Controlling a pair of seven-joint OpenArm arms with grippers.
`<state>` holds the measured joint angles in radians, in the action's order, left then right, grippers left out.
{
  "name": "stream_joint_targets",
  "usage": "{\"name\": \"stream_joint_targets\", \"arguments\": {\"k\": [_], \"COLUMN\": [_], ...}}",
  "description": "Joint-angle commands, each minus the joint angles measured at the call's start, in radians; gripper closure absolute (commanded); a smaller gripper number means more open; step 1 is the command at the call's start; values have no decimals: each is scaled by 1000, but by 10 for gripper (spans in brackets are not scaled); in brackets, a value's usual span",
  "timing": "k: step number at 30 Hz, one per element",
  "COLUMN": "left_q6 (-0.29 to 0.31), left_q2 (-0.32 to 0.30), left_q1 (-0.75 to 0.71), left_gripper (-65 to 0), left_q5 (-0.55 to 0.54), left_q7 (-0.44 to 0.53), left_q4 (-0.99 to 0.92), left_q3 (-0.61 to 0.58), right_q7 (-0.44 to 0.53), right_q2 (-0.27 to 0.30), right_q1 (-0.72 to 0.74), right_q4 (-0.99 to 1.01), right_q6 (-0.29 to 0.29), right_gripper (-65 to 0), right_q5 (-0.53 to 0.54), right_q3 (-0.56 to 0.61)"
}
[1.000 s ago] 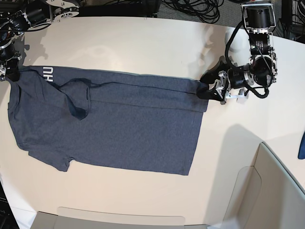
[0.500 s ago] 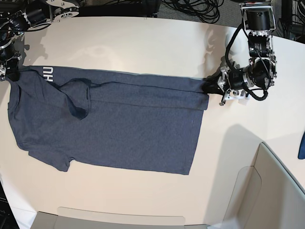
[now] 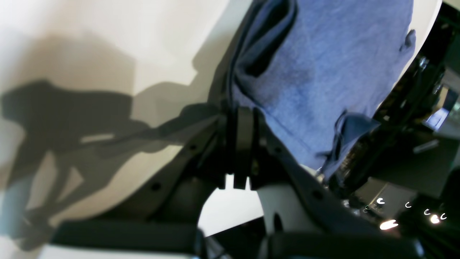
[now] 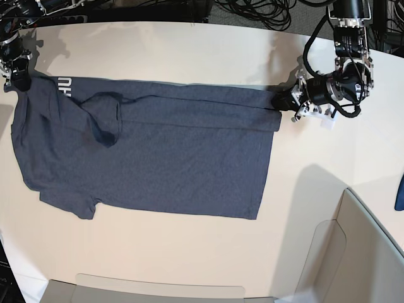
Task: Layout the t-shirt on the table in an organized manner, then fold the t-shirt properly
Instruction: 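Pull the grasped shirt edge taut with both grippers, straightening it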
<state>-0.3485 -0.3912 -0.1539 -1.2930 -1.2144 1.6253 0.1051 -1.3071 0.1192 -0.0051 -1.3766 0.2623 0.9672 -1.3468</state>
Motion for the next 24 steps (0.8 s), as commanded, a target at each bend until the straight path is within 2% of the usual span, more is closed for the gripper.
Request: {"name": "stream_joint_targets", "arguments": {"k": [1,9,14,24], "left_q6": [-2,-1,-1,-1], "left_q2": [-7,-7,-7,-5], "left_q1": [-9,-160,-233,-309], "left_gripper": [0,0,0,0], "left_q5": [-26,-27,-29,-32], "left_q7": [-18,-20,-20,-14], "left_q4": [34,189,258,264], "left_q3": [3,89,114,141], "right_q7": [-2,-2,-25,-45], "right_q2": [12,12,14,14], "right_q1": [-22,-163,-192,-197], "right_q4": [-30,-93,-93,-93], "right_q6": [-11,-11,-11,-11], "right_gripper": [0,0,0,0], "right_q5": [-4,140,151,155], "right_q3": [-4,-4,-4,-3]}}
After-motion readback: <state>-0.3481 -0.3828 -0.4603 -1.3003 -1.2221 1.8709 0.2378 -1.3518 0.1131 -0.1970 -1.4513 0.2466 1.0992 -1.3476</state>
